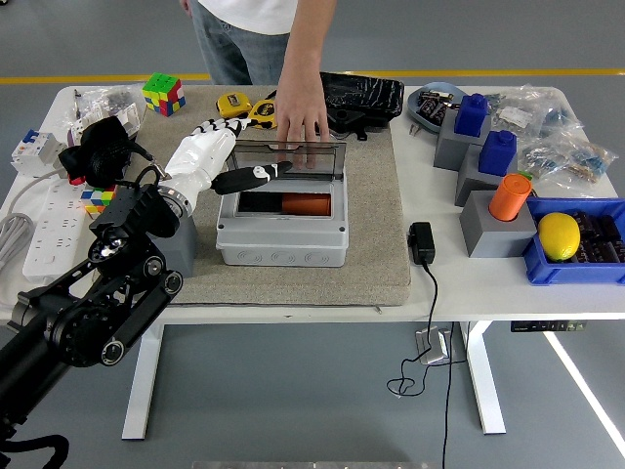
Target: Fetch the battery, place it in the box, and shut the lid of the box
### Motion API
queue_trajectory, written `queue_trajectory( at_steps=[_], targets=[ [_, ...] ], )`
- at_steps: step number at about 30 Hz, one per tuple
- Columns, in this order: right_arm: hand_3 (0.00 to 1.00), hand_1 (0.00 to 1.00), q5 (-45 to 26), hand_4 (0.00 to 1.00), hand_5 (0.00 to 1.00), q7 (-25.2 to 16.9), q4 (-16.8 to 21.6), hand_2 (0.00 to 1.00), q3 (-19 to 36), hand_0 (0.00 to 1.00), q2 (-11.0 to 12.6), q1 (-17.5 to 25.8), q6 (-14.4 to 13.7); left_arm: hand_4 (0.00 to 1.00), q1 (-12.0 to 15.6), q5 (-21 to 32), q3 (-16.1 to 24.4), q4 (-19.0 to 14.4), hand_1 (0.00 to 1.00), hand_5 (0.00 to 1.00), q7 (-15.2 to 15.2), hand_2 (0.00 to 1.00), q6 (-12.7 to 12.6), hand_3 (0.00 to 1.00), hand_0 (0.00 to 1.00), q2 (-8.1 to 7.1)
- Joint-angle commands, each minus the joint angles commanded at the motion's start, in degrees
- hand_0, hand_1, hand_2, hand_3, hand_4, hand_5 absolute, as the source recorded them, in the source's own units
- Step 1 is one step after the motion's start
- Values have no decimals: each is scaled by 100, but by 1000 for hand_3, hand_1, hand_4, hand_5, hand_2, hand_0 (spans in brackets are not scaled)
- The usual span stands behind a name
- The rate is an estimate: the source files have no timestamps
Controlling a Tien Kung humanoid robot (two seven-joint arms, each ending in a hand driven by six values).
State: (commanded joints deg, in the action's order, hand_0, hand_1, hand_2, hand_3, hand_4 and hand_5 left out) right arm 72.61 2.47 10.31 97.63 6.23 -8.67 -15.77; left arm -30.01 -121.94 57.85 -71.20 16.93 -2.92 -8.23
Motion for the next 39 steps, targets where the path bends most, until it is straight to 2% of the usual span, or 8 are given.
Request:
queue_trajectory(
  at_steps=[2,12,22,25,29,33,35,39],
  targets=[
    [896,915,-8,998,998,-2,0,837,-6,995,12,-2,-3,998,54,47,-72,-166,941,998,107,853,116,890,998,-113],
    [895,915,40,998,998,8,0,837,67,995,76,-9,-26,998,324,497,-667,-1208,923,998,510,839,672,858,998,-1068],
    [895,915,46,998,998,14,0,837,100,994,115,-16,-38,998,236,1028,-1480,-2175,923,998,445,834,743,850,998,-2309],
    [895,915,40,998,998,13,0,837,102,994,125,-24,-47,998,167,1193,-1748,-2267,923,998,339,834,736,850,998,-2552],
    [896,916,29,998,998,12,0,837,99,994,133,-31,-55,998,128,1352,-2016,-2290,927,998,278,835,713,852,998,-2699],
    [896,915,38,998,998,18,0,837,113,995,134,-41,-57,998,115,1326,-2029,-2329,930,998,207,838,618,852,998,-2716],
    [896,915,65,998,998,26,0,837,141,995,131,-47,-57,998,119,1261,-1964,-2320,930,998,169,838,553,852,998,-2696],
    [897,915,73,998,998,27,0,837,152,994,110,-64,-59,998,240,953,-1431,-2142,953,998,-74,878,230,856,996,-2456]
  ],
)
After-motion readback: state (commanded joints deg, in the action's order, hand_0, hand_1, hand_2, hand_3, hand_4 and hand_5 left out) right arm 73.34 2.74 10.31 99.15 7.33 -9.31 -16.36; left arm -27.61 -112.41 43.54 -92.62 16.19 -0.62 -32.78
